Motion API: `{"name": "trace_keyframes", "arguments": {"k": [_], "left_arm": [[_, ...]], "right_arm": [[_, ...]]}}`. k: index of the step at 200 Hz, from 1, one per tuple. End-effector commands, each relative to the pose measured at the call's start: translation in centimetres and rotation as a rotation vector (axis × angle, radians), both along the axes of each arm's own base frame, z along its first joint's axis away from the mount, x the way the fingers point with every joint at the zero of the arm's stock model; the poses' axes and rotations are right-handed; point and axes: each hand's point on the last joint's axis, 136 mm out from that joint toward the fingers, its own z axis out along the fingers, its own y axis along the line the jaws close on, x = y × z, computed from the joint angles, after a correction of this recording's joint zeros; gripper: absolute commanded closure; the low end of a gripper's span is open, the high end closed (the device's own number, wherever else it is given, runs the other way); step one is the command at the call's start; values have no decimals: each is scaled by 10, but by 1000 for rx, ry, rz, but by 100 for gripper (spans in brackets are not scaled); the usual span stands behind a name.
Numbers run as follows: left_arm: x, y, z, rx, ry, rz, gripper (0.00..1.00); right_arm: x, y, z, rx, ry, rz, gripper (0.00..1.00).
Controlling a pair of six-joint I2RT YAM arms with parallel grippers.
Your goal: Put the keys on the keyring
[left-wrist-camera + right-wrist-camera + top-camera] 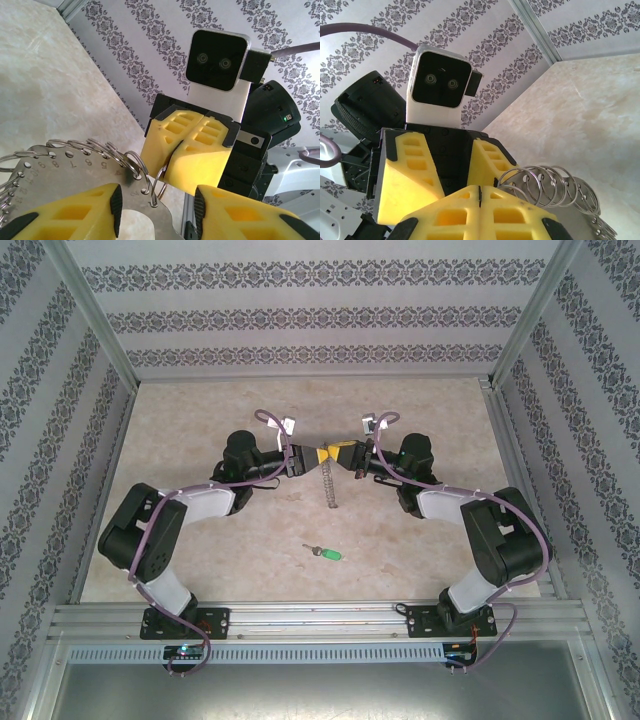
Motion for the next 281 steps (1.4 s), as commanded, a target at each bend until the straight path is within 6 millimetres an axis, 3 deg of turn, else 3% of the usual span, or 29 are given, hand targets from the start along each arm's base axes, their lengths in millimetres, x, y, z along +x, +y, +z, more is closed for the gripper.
{"name": "trace_keyframes", "arguments": {"k": [1, 102, 157, 188, 207, 235, 281], "left_arm": [[-1, 0, 18, -50, -64, -28, 60], [-2, -2, 22, -92, -59, -46, 81], [-4, -3, 24, -92, -73, -53, 100], [-5, -3, 26, -73, -90, -57, 100], [-7, -2, 27, -41, -115, -57, 100], [-11, 1, 28, 34, -166, -55, 100], [-14, 7, 29, 178, -272, -32, 100]], "right_arm": [[-5, 9, 21, 35, -89, 45, 100], [-3, 8, 19, 35, -86, 33, 100], [-2, 8, 24, 51, -81, 27, 100], [0, -6, 34, 75, -82, -25, 63], [3, -23, 41, 82, -84, -95, 54], [1, -42, 43, 70, -68, -172, 52], [-12, -48, 33, 10, -40, -200, 52]]}}
